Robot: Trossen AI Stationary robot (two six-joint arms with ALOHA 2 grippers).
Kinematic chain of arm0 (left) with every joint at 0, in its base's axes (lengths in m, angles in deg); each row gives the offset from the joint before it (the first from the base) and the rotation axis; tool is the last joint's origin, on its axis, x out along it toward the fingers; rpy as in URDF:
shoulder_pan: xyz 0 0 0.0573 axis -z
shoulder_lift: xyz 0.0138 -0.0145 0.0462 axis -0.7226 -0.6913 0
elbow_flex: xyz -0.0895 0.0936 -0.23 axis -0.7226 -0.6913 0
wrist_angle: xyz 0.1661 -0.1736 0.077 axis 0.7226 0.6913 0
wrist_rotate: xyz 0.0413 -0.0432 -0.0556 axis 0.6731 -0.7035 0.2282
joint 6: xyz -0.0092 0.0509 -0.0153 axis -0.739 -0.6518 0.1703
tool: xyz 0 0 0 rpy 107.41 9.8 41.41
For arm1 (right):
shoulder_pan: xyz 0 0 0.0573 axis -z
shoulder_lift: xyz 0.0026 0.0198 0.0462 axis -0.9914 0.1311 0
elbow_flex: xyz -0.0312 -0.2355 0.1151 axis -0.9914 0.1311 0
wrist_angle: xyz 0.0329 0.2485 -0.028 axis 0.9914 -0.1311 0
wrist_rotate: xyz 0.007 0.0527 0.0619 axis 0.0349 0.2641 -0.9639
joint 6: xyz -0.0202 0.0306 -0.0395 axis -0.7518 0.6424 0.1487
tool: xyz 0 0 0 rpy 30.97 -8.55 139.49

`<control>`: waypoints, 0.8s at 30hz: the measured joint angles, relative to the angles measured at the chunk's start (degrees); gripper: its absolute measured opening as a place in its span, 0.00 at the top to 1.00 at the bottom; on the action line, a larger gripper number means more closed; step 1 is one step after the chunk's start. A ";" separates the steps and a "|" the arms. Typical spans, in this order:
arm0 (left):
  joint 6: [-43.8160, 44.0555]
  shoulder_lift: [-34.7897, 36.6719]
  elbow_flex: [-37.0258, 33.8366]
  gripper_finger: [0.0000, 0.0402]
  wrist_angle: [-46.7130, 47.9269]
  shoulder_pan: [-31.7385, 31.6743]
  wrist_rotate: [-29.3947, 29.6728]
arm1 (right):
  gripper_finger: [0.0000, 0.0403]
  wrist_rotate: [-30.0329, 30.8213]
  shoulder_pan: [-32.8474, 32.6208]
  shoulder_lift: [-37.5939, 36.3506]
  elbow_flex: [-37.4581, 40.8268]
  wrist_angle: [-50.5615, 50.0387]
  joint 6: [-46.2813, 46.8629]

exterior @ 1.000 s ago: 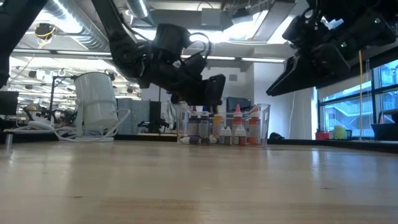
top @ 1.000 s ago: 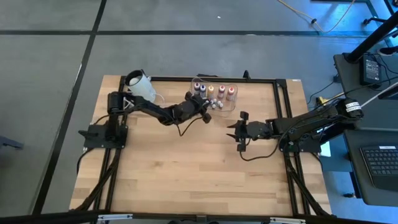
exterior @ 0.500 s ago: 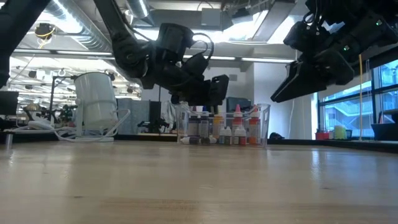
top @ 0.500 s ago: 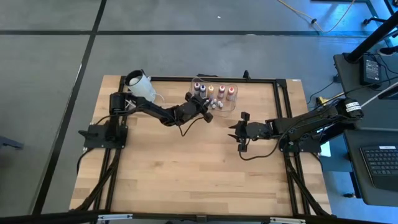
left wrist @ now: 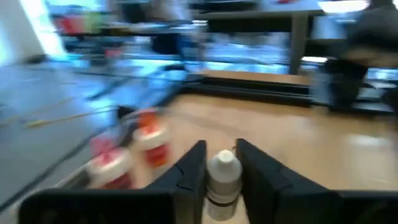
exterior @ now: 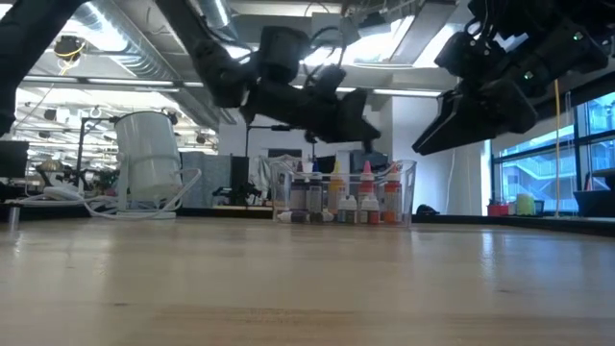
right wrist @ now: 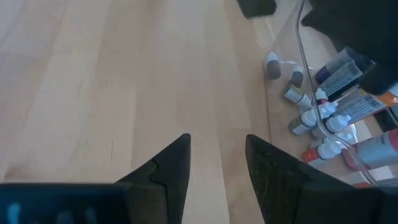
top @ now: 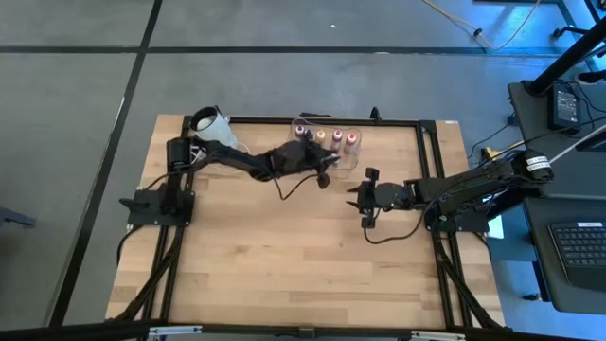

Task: Pick & Place food coloring
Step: Put the small red food coloring bottle into the transparent container

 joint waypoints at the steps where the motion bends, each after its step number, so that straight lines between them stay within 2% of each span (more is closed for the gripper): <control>1: -0.34 0.00 1.39 0.83 2.05 -0.57 -2.89 | 0.61 0.00 0.12 0.00 0.02 -0.02 -0.04; 3: 0.95 0.00 3.76 0.83 6.62 -1.87 -4.99 | 0.61 0.00 0.39 0.00 -0.01 -0.08 -0.12; 6: 3.16 -0.17 5.77 0.83 11.63 -3.70 -5.06 | 0.61 0.00 0.47 0.00 -0.01 -0.35 -0.21; 14: 5.25 -4.09 5.84 0.83 10.37 -3.96 -4.56 | 0.61 -0.02 0.47 0.00 -0.01 -0.99 -1.35; 21: 3.92 -4.63 5.82 0.83 11.49 -2.92 -0.62 | 0.61 -0.03 0.47 0.00 0.00 -1.96 -1.24; 24: 3.79 -3.89 5.82 0.83 13.75 -1.98 5.16 | 0.61 -0.02 0.47 0.00 -0.01 -1.97 -1.22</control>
